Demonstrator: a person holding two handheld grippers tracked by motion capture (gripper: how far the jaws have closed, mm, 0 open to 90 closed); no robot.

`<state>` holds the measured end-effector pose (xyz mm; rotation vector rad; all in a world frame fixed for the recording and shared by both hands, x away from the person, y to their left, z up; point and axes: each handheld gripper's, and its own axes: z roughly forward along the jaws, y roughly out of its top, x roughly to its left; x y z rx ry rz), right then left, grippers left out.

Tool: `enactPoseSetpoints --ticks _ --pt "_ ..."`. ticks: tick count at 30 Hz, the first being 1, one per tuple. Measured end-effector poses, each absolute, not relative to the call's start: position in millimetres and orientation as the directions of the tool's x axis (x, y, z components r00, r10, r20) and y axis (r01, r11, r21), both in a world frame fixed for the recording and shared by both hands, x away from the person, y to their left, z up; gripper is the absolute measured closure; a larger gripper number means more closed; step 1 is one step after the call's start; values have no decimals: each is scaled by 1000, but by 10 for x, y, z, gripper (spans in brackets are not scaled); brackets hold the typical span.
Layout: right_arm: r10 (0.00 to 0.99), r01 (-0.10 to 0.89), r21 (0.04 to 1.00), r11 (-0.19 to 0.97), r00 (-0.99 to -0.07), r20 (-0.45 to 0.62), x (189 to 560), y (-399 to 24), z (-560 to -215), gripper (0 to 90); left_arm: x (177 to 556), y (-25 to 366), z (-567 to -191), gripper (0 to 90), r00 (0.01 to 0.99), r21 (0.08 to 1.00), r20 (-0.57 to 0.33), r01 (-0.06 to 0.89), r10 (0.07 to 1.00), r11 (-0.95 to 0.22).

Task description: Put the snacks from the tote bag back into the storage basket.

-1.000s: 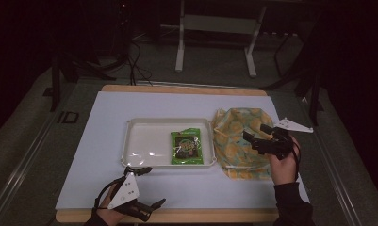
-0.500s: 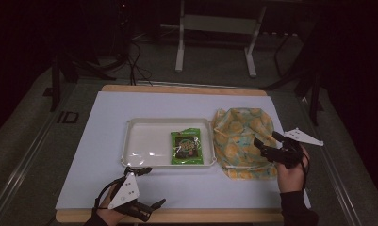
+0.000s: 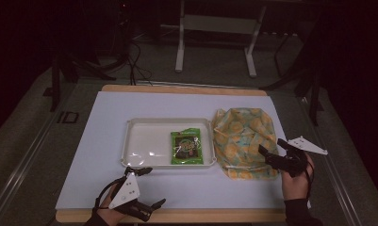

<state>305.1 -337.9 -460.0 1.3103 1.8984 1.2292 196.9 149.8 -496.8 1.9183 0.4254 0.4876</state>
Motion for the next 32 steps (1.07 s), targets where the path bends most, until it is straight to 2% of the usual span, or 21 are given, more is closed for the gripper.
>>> enactPoseSetpoints --ticks 17,32 --pt "933 470 878 86 -347 94 2919 -3524 -4748 145 1961 1489 -4962 13 858 923 143 64 494 -378" --pt "917 482 869 111 -387 97 2952 -3454 -4775 151 1969 1495 -4954 12 855 925 135 72 501 -373"
